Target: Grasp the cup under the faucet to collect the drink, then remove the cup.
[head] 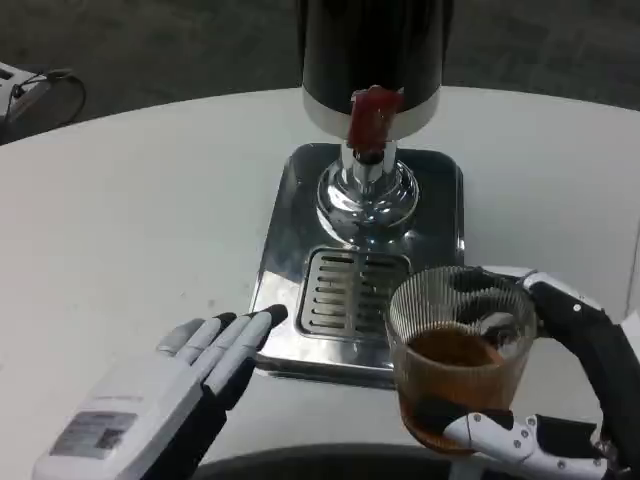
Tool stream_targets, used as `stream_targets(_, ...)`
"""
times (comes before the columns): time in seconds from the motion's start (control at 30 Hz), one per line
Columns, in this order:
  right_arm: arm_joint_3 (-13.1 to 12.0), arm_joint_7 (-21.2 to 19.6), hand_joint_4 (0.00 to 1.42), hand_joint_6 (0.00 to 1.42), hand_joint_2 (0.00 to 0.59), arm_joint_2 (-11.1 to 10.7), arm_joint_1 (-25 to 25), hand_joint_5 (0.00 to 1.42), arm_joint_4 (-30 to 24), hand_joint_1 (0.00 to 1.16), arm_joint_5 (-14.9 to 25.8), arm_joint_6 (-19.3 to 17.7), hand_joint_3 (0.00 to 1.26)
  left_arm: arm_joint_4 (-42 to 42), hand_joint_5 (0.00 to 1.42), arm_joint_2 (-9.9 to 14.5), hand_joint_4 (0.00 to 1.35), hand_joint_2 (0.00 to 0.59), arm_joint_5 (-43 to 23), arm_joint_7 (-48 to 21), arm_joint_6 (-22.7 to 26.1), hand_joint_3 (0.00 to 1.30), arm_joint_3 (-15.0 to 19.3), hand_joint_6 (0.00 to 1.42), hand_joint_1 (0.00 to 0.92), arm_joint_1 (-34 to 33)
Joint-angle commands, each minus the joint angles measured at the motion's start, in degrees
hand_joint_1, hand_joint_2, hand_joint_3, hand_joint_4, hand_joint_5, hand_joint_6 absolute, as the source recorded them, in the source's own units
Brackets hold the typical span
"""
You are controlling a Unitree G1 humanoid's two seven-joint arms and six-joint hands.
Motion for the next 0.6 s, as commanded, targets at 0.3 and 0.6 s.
stream_targets(0.3,-1.17,0.49,0.94,0.5,0.167,-0.08,-0.76,0.98,-0.24,0.83,1.79,-3.81,0.91,0.02,0.0,0.82,0.0,0.078,2.06,-1.59,1.02,0.0,-1.25,0.0,0.0,-1.34)
stream_targets(0.6,-1.68,0.99,0.95,0.5,0.166,-0.14,-1.47,0.98,-0.19,0.83,2.15,-3.8,0.91,-0.11,0.0,0.5,0.0,0.079,1.96,-1.54,2.07,0.0,-1.67,0.0,0.0,-1.62)
